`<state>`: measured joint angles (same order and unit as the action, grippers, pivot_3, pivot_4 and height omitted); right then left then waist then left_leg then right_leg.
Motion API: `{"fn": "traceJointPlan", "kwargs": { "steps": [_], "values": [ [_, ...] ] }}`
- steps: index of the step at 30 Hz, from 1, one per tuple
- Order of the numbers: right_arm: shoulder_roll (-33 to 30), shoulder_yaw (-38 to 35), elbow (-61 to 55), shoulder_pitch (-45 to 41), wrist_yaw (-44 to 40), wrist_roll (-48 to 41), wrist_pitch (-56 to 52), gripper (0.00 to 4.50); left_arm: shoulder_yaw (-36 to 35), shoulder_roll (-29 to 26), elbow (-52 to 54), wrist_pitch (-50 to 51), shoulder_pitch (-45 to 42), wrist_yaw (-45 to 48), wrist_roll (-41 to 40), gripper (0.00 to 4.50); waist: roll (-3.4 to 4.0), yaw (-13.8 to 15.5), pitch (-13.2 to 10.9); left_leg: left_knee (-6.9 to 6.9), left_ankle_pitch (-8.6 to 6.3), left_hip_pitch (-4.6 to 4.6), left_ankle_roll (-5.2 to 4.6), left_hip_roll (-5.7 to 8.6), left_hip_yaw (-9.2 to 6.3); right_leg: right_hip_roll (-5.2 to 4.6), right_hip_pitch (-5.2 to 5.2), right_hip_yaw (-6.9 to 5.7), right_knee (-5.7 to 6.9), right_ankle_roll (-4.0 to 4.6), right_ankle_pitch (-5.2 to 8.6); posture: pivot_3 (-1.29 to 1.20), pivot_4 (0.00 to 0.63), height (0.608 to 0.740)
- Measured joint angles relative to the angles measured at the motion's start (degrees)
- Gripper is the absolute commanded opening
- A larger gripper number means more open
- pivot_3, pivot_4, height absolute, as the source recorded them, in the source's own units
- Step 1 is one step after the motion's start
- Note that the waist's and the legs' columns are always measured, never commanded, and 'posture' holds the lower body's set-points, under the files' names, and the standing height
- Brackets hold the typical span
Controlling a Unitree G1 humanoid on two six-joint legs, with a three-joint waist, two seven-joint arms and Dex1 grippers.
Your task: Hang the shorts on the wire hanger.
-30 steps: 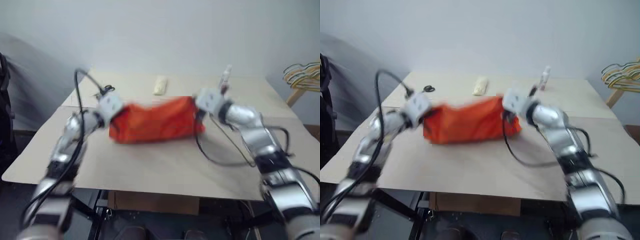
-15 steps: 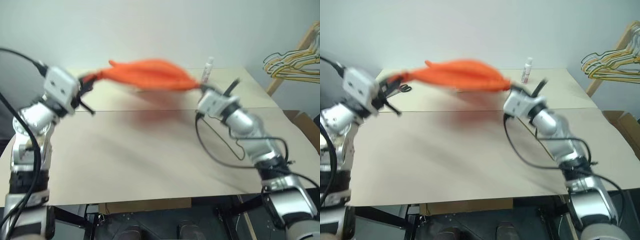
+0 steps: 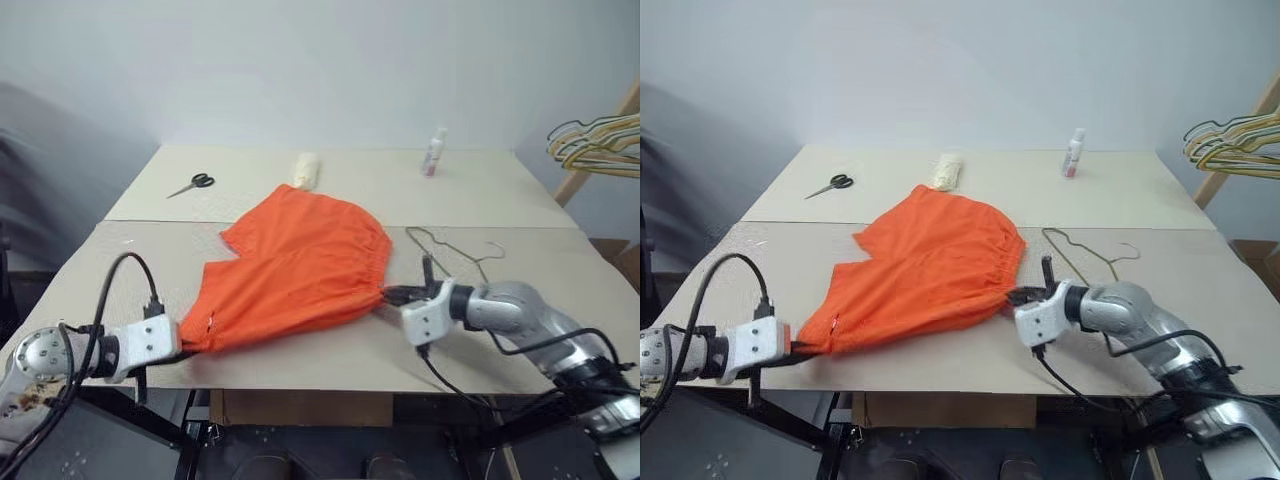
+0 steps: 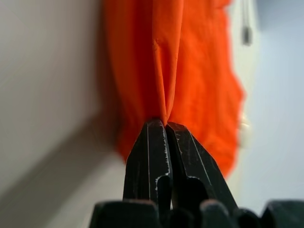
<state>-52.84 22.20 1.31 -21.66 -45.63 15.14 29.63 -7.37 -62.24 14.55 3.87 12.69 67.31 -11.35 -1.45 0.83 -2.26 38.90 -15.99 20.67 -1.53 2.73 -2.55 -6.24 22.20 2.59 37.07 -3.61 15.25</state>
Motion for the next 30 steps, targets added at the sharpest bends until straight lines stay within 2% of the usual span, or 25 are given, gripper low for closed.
{"fn": "traceJointPlan", "kwargs": {
  "steps": [6, 7, 10, 11, 12, 13, 16, 20, 21, 24, 30],
  "values": [
    [-0.63, -0.64, -2.85, 2.19, -5.26, -3.72, -1.47, 0.03, -0.21, -2.54, 4.27, 3.76, 2.21, 3.24, -0.38, 0.0, 0.11, -0.12, -0.04, -0.04, 0.0, -0.46, 0.01, -0.2, 0.05, 0.22, -0.38, -0.02, 0.05, 0.1, -0.06, 0.09, 0.0, 0.74],
    [-0.64, -0.75, -3.18, 2.31, -5.69, -3.96, -1.78, 0.27, -0.14, -2.42, 4.25, 3.74, 2.05, 2.99, -0.06, 0.0, 0.11, -0.1, -0.04, -0.04, 0.0, -0.47, 0.01, -0.21, 0.04, 0.24, -0.38, -0.03, 0.04, 0.1, -0.06, 0.09, 0.0, 0.74],
    [-2.07, -0.88, -4.78, 3.08, -8.71, -4.79, -3.76, 1.1, 0.2, -1.3, 3.85, 4.01, 0.66, 2.12, 0.32, 0.71, 0.1, 0.02, -0.03, -0.03, 0.0, -0.35, 0.01, -0.2, 0.07, 0.23, -0.29, -0.02, 0.01, 0.09, -0.06, 0.09, 0.0, 0.74],
    [-3.0, -1.11, -5.17, 3.62, -9.86, -5.3, -4.2, 1.47, 0.2, -1.34, 3.85, 4.35, 0.65, 2.47, 0.14, 1.02, 0.09, 0.04, -0.03, -0.03, -0.01, -0.32, 0.0, -0.19, 0.08, 0.21, -0.27, -0.02, -0.02, 0.09, -0.06, 0.09, 0.0, 0.74],
    [-5.07, -1.68, -6.0, 4.78, -12.36, -7.12, -5.3, 2.08, 0.21, -1.95, 3.91, 5.22, 0.83, 3.89, -0.26, 1.57, 0.09, 0.18, -0.03, -0.02, -0.02, -0.25, -0.02, -0.19, 0.09, 0.19, -0.21, -0.02, -0.03, 0.09, -0.05, 0.09, 0.0, 0.74],
    [-5.39, -1.76, -6.02, 4.82, -12.8, -7.4, -5.43, 2.18, 0.21, -2.17, 3.91, 5.29, 0.88, 4.13, -0.28, 1.68, 0.09, 0.18, -0.03, -0.02, -0.02, -0.25, -0.02, -0.19, 0.1, 0.19, -0.21, -0.02, -0.03, 0.09, -0.05, 0.09, 0.0, 0.74],
    [-8.94, -4.8, -8.02, 6.98, -17.11, -13.09, -8.12, 3.17, -0.48, -4.06, 4.17, 6.1, 1.59, 6.67, -0.88, 2.6, 0.1, 0.28, -0.04, -0.02, -0.02, -0.24, -0.02, -0.23, 0.11, 0.19, -0.19, -0.03, 0.0, 0.09, -0.06, 0.09, 0.0, 0.74],
    [-7.34, -11.11, -6.91, 5.59, -14.96, -16.55, -17.37, 4.5, -3.55, -2.79, 3.68, 7.42, -0.52, 7.22, -4.71, 3.89, 0.1, 0.09, -0.04, -0.02, -0.02, -0.4, -0.01, -0.41, 0.16, 0.35, -0.31, -0.02, 0.0, 0.17, -0.1, 0.09, 0.0, 0.74],
    [-5.04, -12.35, -5.22, 3.52, -12.51, -16.52, -22.51, 4.5, -4.32, -0.91, 3.62, 8.52, -3.12, 6.17, -6.53, 4.18, 0.1, 0.1, -0.04, 0.0, -0.02, -0.42, 0.0, -0.44, 0.16, 0.39, -0.32, -0.03, 0.0, 0.21, -0.13, 0.09, 0.0, 0.74],
    [-0.82, -14.95, -0.21, -2.1, -6.66, -16.55, -37.11, 4.5, -5.24, 2.52, 5.48, 12.6, -8.81, 3.06, -11.61, 4.18, 0.08, 0.19, -0.03, -0.01, -0.04, -0.34, 0.03, -0.42, 0.14, 0.41, -0.21, -0.01, -0.02, 0.24, -0.17, 0.08, 0.0, 0.74],
    [6.71, -18.73, 11.67, -9.22, 2.02, -16.86, -60.14, 4.5, -3.16, 8.91, 9.86, 17.78, -13.11, -0.45, -18.34, 4.18, 0.08, 0.05, 0.0, -0.01, 0.03, 0.28, 0.21, -0.42, 0.1, 0.39, 0.37, 0.0, 0.0, 0.3, -0.2, 0.06, 0.0, 0.74]
  ]
}}
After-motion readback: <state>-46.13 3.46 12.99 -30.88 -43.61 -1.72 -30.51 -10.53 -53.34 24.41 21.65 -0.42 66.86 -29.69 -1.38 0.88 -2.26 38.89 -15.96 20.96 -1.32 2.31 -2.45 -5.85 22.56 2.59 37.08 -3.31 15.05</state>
